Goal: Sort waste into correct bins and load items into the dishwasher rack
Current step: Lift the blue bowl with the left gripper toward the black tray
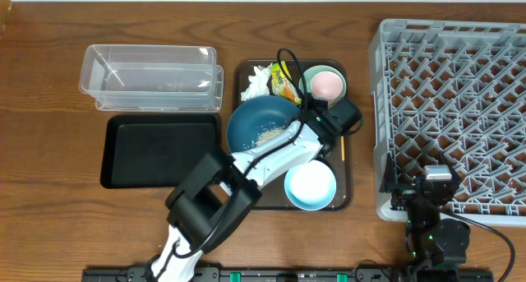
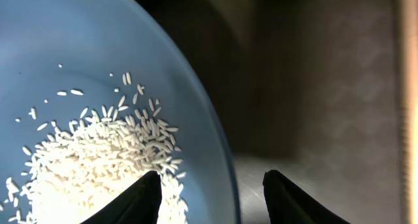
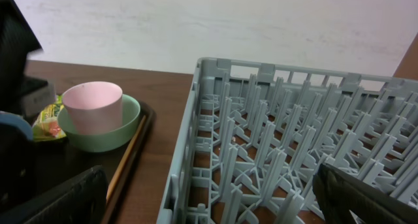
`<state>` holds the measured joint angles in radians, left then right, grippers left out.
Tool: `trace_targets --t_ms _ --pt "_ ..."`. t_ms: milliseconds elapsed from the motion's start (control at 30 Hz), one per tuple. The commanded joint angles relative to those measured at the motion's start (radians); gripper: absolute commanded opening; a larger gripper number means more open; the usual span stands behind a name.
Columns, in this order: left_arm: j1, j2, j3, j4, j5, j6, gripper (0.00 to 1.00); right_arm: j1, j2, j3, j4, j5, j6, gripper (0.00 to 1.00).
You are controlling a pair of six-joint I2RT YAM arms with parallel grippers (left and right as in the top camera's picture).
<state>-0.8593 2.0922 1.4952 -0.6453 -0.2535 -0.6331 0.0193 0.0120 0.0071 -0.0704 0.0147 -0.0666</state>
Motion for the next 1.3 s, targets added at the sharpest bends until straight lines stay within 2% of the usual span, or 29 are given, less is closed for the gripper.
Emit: trace_targets --t_ms 0,300,700,833,1000,1267 --pt "0.007 0.018 0.018 0.0 -0.047 -0.02 0.51 0.005 -0.006 -0.002 -0.005 -0.007 -0.009 0.99" --pt "0.007 0.017 0.021 0.0 -0.048 -0.027 0.44 0.005 -0.006 -0.002 -0.005 -0.007 -0.01 0.99" --pt "0.003 -0.008 0.024 -0.005 -0.047 -0.027 0.14 0.005 -0.006 -0.002 -0.005 -0.007 -0.009 0.99" --pt "0.003 -0.058 0.024 -0.008 -0.048 -0.027 0.13 0.005 -0.006 -0.002 -0.005 -0.007 -0.01 0.99" --pt "0.003 -0.117 0.024 -0.014 -0.048 -0.027 0.06 0.005 -0.006 -0.002 -0.005 -0.007 -0.009 0.99" --pt "0.003 -0.192 0.024 -0.072 -0.048 -0.027 0.06 0.005 -0.006 -0.002 -0.005 -0.007 -0.009 0.99"
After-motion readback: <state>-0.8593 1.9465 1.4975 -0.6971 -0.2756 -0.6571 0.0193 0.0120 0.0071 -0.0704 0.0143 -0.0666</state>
